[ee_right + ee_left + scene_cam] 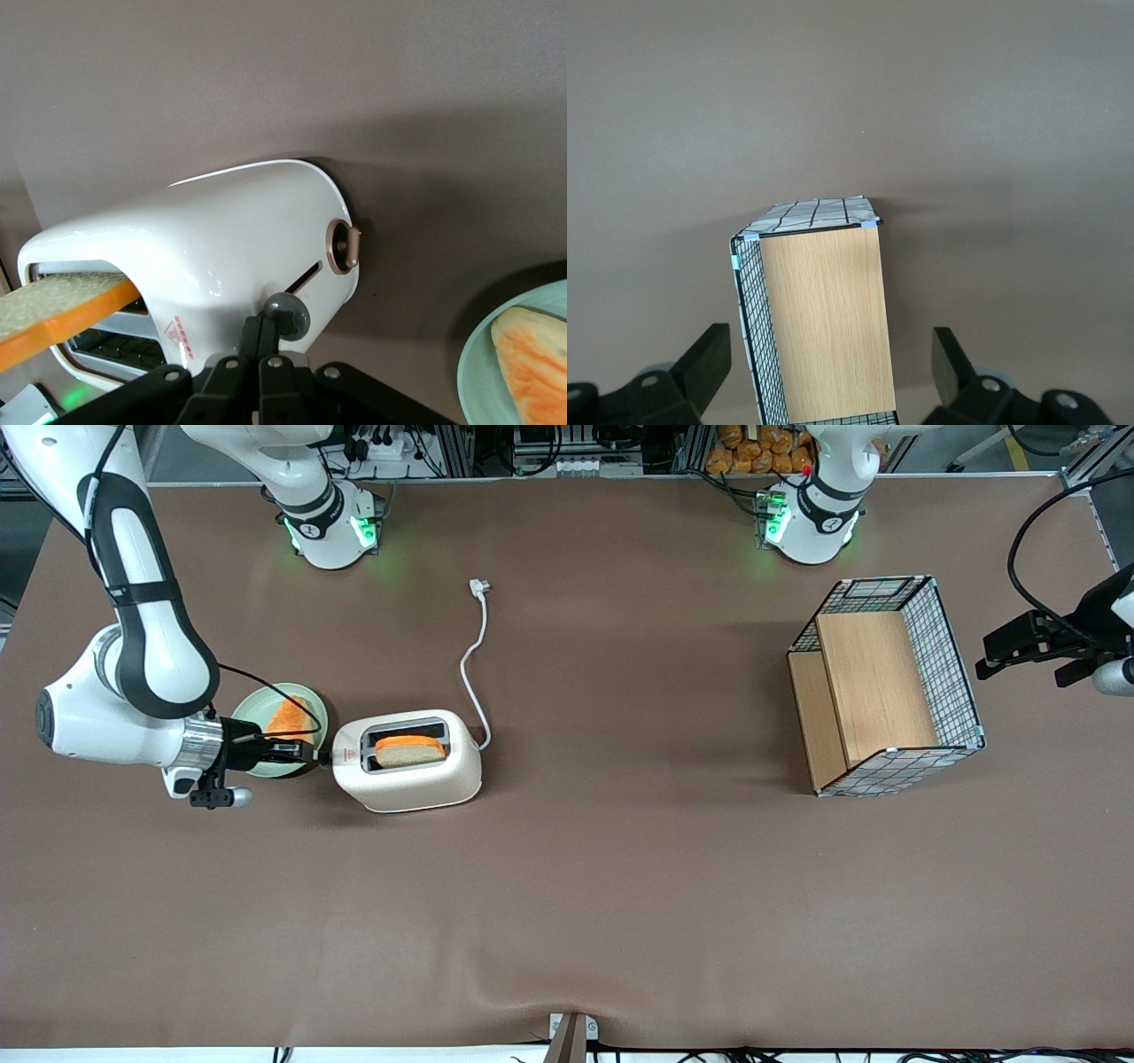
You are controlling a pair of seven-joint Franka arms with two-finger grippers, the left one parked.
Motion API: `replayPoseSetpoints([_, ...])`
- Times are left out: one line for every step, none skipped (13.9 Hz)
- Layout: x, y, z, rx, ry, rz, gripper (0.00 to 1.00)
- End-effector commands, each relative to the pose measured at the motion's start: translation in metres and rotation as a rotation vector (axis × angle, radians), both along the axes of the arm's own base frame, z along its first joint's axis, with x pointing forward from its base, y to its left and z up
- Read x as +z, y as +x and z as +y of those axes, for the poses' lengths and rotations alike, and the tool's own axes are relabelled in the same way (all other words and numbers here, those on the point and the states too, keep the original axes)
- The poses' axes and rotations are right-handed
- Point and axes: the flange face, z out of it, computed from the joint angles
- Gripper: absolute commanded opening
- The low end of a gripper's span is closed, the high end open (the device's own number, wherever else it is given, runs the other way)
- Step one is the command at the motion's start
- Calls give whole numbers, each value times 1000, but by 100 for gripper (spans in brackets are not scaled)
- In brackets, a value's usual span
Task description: Press toaster button with right arm
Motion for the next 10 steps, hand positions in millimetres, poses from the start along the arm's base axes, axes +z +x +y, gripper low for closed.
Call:
replayPoseSetpoints([-6, 3, 1, -3, 21, -12, 0])
replayPoseSetpoints([-10, 3, 0, -5, 22, -8, 0])
replayPoseSetpoints([-11, 4, -1, -6, 22, -8, 0])
replayPoseSetpoints([-13, 4, -2, -8, 22, -3, 0])
replayPoseSetpoints([-17, 5, -2, -10, 22, 3, 0])
replayPoseSetpoints([-22, 6, -1, -20, 35, 9, 0])
replayPoseSetpoints([-26, 6, -1, -31, 50, 14, 0])
replayPoseSetpoints([-29, 5, -2, -25, 53, 13, 0])
replayPoseSetpoints([-32, 5, -2, -28, 56, 17, 0])
replayPoseSetpoints([-32, 5, -3, -35, 61, 18, 0])
